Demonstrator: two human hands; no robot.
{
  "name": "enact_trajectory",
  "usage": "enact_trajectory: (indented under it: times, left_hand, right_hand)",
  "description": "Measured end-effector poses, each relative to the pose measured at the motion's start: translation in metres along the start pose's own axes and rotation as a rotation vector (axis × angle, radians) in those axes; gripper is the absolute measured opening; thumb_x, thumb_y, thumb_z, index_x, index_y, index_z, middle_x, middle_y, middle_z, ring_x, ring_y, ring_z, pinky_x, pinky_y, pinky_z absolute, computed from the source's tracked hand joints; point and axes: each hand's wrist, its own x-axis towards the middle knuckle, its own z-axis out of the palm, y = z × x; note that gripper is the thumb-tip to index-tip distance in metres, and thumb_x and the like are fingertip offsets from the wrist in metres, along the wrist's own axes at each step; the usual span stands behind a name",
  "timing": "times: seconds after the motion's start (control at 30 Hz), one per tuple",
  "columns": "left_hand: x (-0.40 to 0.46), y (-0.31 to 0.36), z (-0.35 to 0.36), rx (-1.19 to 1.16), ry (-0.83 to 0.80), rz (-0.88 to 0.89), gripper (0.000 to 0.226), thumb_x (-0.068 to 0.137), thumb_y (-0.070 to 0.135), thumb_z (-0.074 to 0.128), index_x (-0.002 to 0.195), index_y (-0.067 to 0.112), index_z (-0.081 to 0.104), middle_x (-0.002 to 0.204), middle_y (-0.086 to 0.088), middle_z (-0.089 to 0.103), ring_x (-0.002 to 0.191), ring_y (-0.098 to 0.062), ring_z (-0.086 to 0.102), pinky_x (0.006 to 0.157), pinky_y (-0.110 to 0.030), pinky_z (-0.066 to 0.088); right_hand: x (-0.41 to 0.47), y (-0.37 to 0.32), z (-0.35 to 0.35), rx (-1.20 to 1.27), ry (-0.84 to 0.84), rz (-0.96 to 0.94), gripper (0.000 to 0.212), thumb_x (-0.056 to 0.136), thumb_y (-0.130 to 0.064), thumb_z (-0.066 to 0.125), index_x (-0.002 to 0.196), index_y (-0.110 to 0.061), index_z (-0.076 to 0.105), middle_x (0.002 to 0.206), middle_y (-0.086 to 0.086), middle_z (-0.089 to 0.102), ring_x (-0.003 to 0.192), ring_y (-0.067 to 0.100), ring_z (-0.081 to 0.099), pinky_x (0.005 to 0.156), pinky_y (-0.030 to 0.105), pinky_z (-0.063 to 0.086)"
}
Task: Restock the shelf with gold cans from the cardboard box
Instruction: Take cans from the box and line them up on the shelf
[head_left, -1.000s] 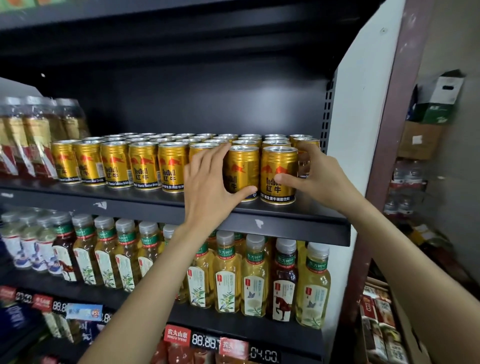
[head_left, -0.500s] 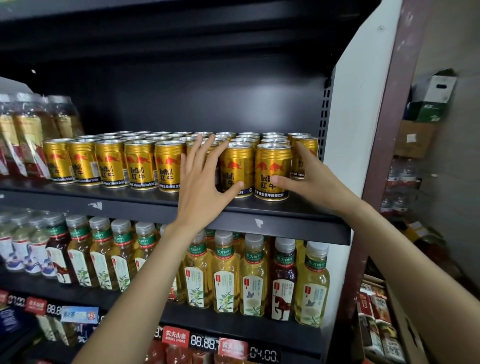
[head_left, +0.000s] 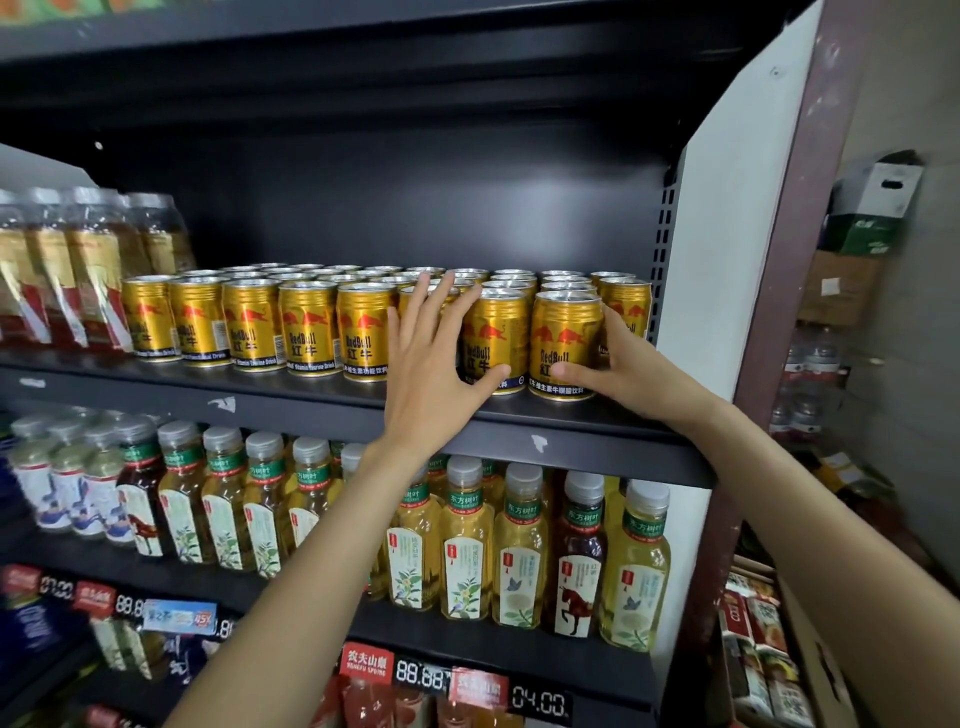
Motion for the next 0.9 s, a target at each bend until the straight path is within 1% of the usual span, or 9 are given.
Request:
enact_trajectory:
  times: [0.1, 0.23, 0.3, 0.4, 0.53, 0.6, 0.7, 0.8, 0.9]
  left_hand:
    - [-0.009, 0.010, -0.004, -0.021, 0.098, -0.027, 0.063, 0.084, 0.042, 0.061, 0.140, 0.023, 0.040, 0.151, 0.000, 0.032, 0.143, -0.017, 0.014, 0.116, -0.049, 0.015]
    - [-0.044, 0.031, -0.024, -0.241, 0.292, -0.138, 0.034, 0.087, 0.035, 0.053, 0.118, 0.022, 0.059, 0.117, 0.012, 0.059, 0.120, -0.010, 0.046, 0.103, -0.035, 0.036]
    - [-0.069, 0.035, -0.036, -0.403, 0.297, -0.194, 0.021, 0.087, 0.031, 0.053, 0.106, 0.026, 0.061, 0.098, 0.017, 0.065, 0.102, -0.006, 0.056, 0.092, -0.032, 0.044]
    - [-0.113, 0.028, -0.052, -0.633, 0.212, -0.320, 0.012, 0.085, 0.031, 0.052, 0.093, 0.033, 0.061, 0.079, 0.020, 0.067, 0.083, -0.005, 0.065, 0.076, -0.024, 0.051]
    - [-0.196, 0.002, -0.067, -0.734, -0.087, -0.543, 0.011, 0.089, 0.015, 0.058, 0.094, 0.021, 0.065, 0.084, 0.009, 0.069, 0.081, -0.006, 0.066, 0.077, -0.025, 0.053]
    - [-0.242, -0.016, -0.074, -0.708, -0.326, -0.632, 0.012, 0.090, 0.015, 0.058, 0.097, 0.023, 0.064, 0.090, 0.005, 0.069, 0.085, -0.002, 0.065, 0.080, -0.017, 0.050]
    - [-0.315, -0.042, -0.078, -0.519, -0.644, -0.661, 0.014, 0.089, 0.016, 0.061, 0.098, 0.026, 0.063, 0.088, 0.015, 0.065, 0.082, 0.004, 0.061, 0.073, -0.007, 0.044]
    - [-0.390, -0.057, -0.079, -0.464, -0.806, -0.780, 0.017, 0.087, 0.014, 0.064, 0.098, 0.027, 0.060, 0.085, 0.014, 0.063, 0.084, -0.007, 0.062, 0.077, -0.018, 0.049]
    - [-0.449, -0.056, -0.074, -0.420, -0.964, -0.746, 0.024, 0.083, 0.018, 0.069, 0.104, 0.025, 0.061, 0.092, 0.012, 0.065, 0.090, -0.008, 0.062, 0.087, -0.036, 0.051]
  right_hand:
    - [-0.018, -0.009, -0.001, 0.023, 0.122, -0.007, 0.082, 0.080, -0.028, 0.070, 0.144, -0.017, 0.021, 0.130, -0.012, 0.044, 0.121, 0.004, 0.042, 0.093, 0.011, 0.033]
    - [-0.065, -0.016, 0.028, -0.021, 0.545, -0.133, 0.068, 0.086, -0.030, 0.065, 0.143, -0.019, 0.030, 0.142, -0.007, 0.042, 0.132, 0.010, 0.039, 0.107, 0.026, 0.035]
    - [-0.093, -0.019, 0.055, -0.006, 0.639, -0.217, 0.050, 0.089, -0.024, 0.061, 0.135, -0.021, 0.042, 0.132, -0.010, 0.048, 0.123, 0.008, 0.047, 0.101, 0.023, 0.040]
    - [-0.134, -0.019, 0.101, 0.039, 0.654, -0.264, 0.027, 0.091, -0.021, 0.057, 0.118, -0.020, 0.055, 0.111, -0.005, 0.061, 0.103, 0.008, 0.058, 0.087, 0.024, 0.048]
    - [-0.185, -0.007, 0.166, 0.107, 0.539, -0.165, 0.015, 0.092, -0.015, 0.056, 0.106, -0.020, 0.058, 0.095, -0.020, 0.061, 0.086, -0.006, 0.061, 0.074, 0.011, 0.047]
    - [-0.213, 0.004, 0.198, 0.138, 0.412, -0.035, 0.015, 0.091, -0.018, 0.056, 0.105, -0.021, 0.060, 0.091, -0.017, 0.065, 0.084, -0.003, 0.063, 0.072, 0.014, 0.049]
    - [-0.255, 0.023, 0.243, 0.090, 0.168, 0.139, 0.015, 0.091, -0.015, 0.060, 0.105, -0.017, 0.062, 0.089, -0.007, 0.068, 0.082, 0.002, 0.063, 0.070, 0.019, 0.051]
    - [-0.295, 0.044, 0.286, -0.005, -0.062, 0.260, 0.020, 0.086, -0.013, 0.064, 0.105, -0.018, 0.063, 0.094, -0.004, 0.069, 0.085, 0.006, 0.064, 0.073, 0.025, 0.054]
    - [-0.326, 0.062, 0.319, -0.181, -0.287, 0.283, 0.026, 0.084, -0.011, 0.063, 0.109, -0.017, 0.065, 0.108, 0.001, 0.067, 0.100, 0.022, 0.063, 0.080, 0.035, 0.053]
